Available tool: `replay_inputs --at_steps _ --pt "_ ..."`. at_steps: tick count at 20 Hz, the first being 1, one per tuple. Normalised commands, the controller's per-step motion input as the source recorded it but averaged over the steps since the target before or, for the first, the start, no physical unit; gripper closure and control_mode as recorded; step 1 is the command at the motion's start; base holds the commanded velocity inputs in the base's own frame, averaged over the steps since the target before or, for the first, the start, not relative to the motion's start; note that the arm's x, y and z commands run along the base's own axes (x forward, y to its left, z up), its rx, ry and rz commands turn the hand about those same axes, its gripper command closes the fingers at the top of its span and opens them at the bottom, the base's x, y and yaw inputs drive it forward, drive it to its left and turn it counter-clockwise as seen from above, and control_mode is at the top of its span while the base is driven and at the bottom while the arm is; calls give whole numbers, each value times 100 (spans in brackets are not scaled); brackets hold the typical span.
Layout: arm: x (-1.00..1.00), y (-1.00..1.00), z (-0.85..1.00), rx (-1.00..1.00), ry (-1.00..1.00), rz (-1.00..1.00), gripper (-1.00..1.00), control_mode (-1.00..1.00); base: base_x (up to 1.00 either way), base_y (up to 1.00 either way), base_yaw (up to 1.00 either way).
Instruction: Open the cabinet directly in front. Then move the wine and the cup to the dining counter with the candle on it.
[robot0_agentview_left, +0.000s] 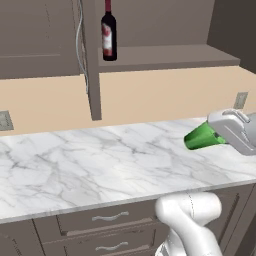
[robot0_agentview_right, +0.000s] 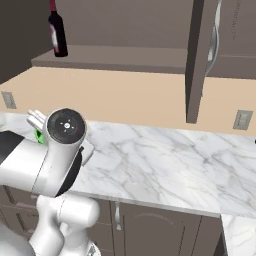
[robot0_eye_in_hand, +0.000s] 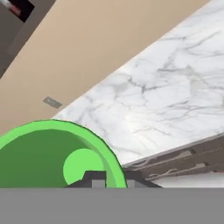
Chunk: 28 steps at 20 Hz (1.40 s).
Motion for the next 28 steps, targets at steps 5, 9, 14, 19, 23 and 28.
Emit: replay_inputs --at_steps 5,9,14,19,23,28 --pt "-3 0 0 0 -25 1 100 -100 0 0 0" --pt "0 0 0 0 0 0 100 -100 0 0 0" --pt "0 0 0 0 0 0 100 -100 0 0 0" --pt "-6 0 -2 0 0 3 100 100 -17 0 26" --pt "0 0 0 0 0 0 100 100 -21 5 91" --pt "0 0 0 0 0 0 100 100 0 0 100"
